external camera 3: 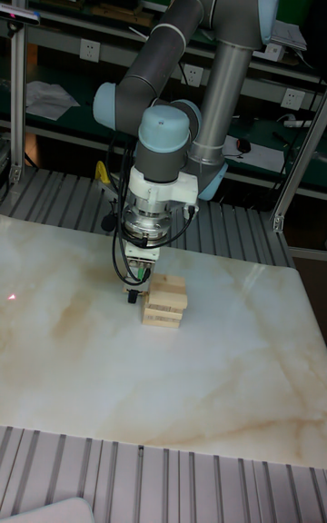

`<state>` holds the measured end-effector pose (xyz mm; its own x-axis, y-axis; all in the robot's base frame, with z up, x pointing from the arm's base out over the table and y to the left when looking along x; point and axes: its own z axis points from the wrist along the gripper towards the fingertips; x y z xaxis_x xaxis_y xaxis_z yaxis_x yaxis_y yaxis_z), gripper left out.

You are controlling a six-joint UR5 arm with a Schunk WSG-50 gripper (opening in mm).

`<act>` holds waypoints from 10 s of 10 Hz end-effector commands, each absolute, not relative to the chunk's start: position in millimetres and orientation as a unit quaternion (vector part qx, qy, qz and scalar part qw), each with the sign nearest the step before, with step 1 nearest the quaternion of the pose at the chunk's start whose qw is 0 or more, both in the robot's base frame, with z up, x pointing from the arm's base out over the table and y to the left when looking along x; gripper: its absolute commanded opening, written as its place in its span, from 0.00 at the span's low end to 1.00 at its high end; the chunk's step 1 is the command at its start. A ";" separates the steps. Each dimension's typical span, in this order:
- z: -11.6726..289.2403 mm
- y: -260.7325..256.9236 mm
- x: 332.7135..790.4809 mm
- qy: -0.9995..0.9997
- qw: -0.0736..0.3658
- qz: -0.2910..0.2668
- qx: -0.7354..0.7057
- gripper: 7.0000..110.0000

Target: Play Jenga

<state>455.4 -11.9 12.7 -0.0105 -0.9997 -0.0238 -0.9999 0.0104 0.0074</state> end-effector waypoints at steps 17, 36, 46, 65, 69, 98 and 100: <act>10.9 -10.6 450.1 0.712 -0.001 0.025 -0.702 0.15; 8.7 -14.7 441.6 0.731 0.004 0.015 -0.682 0.00; 5.7 -16.3 431.1 0.738 0.013 0.007 -0.675 0.00; 5.4 -36.2 423.0 0.735 0.008 -0.008 -0.678 0.00; 7.1 -40.6 423.2 0.732 0.011 -0.006 -0.681 0.00; 51.5 -90.8 532.8 0.725 0.004 -0.035 -0.688 0.00; 45.3 -84.1 546.7 0.728 0.007 -0.038 -0.684 0.00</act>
